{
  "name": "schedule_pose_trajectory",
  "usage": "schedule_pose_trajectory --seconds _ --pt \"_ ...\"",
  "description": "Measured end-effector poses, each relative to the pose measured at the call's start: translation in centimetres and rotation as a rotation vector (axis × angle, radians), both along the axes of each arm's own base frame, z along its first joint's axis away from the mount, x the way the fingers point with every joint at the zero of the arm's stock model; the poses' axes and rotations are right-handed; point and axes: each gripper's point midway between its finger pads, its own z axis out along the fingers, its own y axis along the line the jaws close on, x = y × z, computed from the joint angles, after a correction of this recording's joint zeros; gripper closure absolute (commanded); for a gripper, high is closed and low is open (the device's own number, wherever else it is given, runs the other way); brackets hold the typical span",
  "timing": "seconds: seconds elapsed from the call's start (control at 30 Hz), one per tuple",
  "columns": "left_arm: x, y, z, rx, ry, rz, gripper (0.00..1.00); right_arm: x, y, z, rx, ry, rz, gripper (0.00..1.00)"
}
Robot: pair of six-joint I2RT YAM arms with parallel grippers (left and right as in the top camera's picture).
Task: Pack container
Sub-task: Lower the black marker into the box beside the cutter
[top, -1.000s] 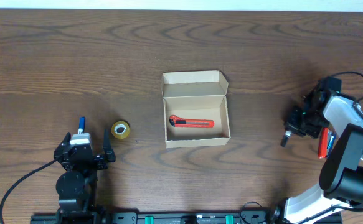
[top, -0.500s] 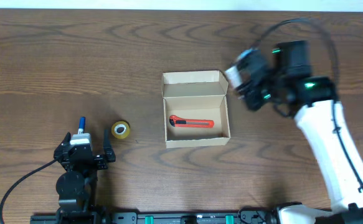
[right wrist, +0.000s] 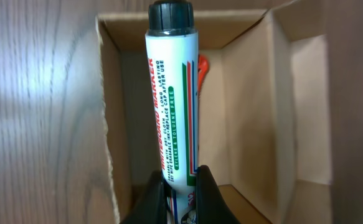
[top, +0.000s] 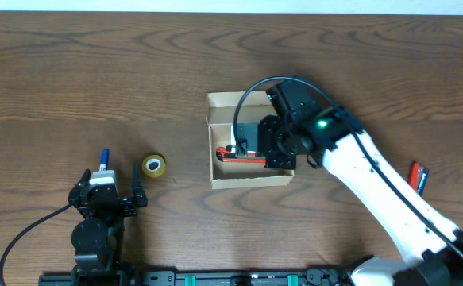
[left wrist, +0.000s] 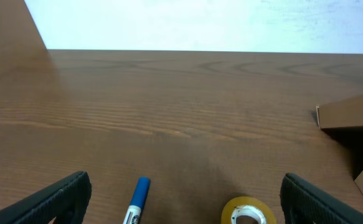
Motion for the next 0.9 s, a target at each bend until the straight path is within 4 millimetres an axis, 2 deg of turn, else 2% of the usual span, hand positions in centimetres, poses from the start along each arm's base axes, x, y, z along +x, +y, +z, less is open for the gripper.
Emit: schedule_pose_trajectory --seconds 0.3,0.7,0.73,0.8,0.9 --pt "0.0 0.0 0.0 0.0 0.0 0.0 0.05 1.0 0.0 -6.5 -0.121 0.112 0.052 0.99" --pt "0.0 0.0 0.0 0.0 0.0 0.0 0.05 0.6 -1.2 -12.9 -0.227 0.267 0.048 0.98" --pt "0.0 0.0 0.0 0.0 0.0 0.0 0.05 0.5 -1.3 -13.2 -0.234 0.276 0.048 0.94" --pt "0.0 0.0 0.0 0.0 0.0 0.0 0.05 0.4 -1.3 -13.4 -0.238 0.281 0.047 0.78" --pt "0.0 0.0 0.0 0.0 0.0 0.0 0.04 0.6 -1.3 -13.4 -0.237 0.274 0.05 0.7"
